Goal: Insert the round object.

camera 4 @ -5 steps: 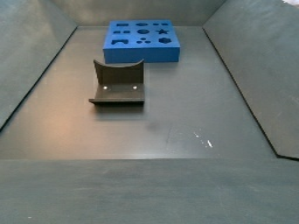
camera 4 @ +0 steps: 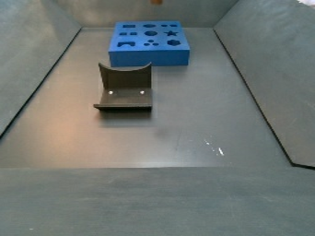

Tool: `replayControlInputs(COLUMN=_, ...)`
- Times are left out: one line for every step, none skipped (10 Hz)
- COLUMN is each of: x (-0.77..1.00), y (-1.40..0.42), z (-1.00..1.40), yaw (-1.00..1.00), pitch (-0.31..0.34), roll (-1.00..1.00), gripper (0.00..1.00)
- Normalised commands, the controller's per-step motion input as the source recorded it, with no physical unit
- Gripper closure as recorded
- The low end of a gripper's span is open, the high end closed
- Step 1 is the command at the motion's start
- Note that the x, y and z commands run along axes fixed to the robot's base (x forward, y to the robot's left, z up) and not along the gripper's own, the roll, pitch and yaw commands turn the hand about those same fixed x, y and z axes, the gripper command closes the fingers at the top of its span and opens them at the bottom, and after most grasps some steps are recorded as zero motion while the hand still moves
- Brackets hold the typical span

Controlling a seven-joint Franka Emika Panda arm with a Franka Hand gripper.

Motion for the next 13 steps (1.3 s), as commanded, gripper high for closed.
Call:
replayControlInputs(x=0.99, y=-0.29, z=-1.00, yaw=-0.07, pitch=-0.066, roll=0.00, gripper=1.00)
replayControlInputs(x=1.00, y=-0.19, z=-1.00, yaw=-0.10, pitch=-0.039, roll=0.00, gripper=1.00)
replayControlInputs(x=0.81, y=0.00, z=-0.92, yaw=-0.23, pitch=0.000, roll=-0.06, gripper=1.00)
replayControlInputs(x=0.37, y=0.04, z=-0.63, yaw=-0.13, pitch=0.003, roll=0.00, gripper=1.00)
replayControlInputs(x=0.13, y=0.06, z=-0.62, yaw=0.00, pitch=0.003, roll=0.06, gripper=1.00)
replayControlInputs(x=0.01, y=0.00, z=-0.54, yaw=0.00, pitch=0.000, roll=0.07, gripper=1.00)
replayControlInputs(x=0.09, y=0.00, z=-0.26, yaw=0.00, pitch=0.004, roll=-0.04, gripper=1.00)
replayControlInputs(x=0.00, y=0.02, z=-0.07, yaw=0.00, pitch=0.000, roll=-0.10, gripper=1.00)
replayControlInputs(x=0.00, y=0.03, z=-0.05, yaw=0.01, pitch=0.000, roll=-0.01, gripper=1.00)
replayControlInputs(x=-0.17, y=0.06, z=-0.15, yaw=0.00, pitch=0.000, roll=0.18, gripper=1.00)
replayControlInputs(x=-0.35, y=0.07, z=-0.18, yaw=0.00, pitch=0.000, roll=0.38, gripper=1.00)
replayControlInputs(x=-0.30, y=0.05, z=-0.26, yaw=0.00, pitch=0.000, roll=0.44, gripper=1.00)
replayControlInputs(x=0.00, y=0.00, z=-0.37, yaw=0.00, pitch=0.056, roll=0.37, gripper=1.00)
